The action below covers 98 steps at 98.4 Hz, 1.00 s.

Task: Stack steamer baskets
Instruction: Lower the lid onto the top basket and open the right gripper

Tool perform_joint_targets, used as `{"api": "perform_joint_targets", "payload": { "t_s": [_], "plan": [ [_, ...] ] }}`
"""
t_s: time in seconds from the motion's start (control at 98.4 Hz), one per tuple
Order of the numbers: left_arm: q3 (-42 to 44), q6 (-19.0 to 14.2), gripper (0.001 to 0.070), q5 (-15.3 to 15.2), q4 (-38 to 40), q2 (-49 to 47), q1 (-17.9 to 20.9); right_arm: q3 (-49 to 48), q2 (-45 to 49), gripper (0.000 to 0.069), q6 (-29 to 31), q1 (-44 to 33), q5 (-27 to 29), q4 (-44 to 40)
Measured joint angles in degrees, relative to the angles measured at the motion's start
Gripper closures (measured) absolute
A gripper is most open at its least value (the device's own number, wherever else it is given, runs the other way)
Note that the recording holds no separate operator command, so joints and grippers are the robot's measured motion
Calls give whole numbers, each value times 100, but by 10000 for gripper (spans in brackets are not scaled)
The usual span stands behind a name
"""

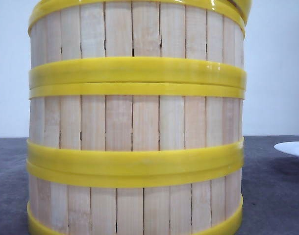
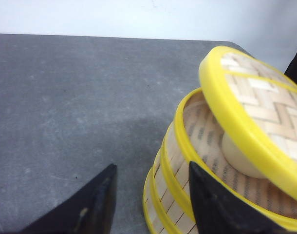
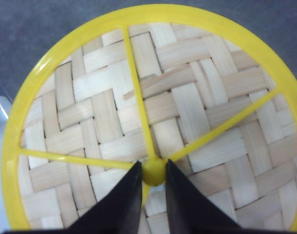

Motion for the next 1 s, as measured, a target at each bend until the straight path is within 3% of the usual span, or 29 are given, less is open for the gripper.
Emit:
{"api": "perform_joint_targets", "payload": {
  "t_s": [0.996],
  "plan": [
    [0,0,434,0,-11,0,0,7,479,636,-50,66,24,57]
  ]
}}
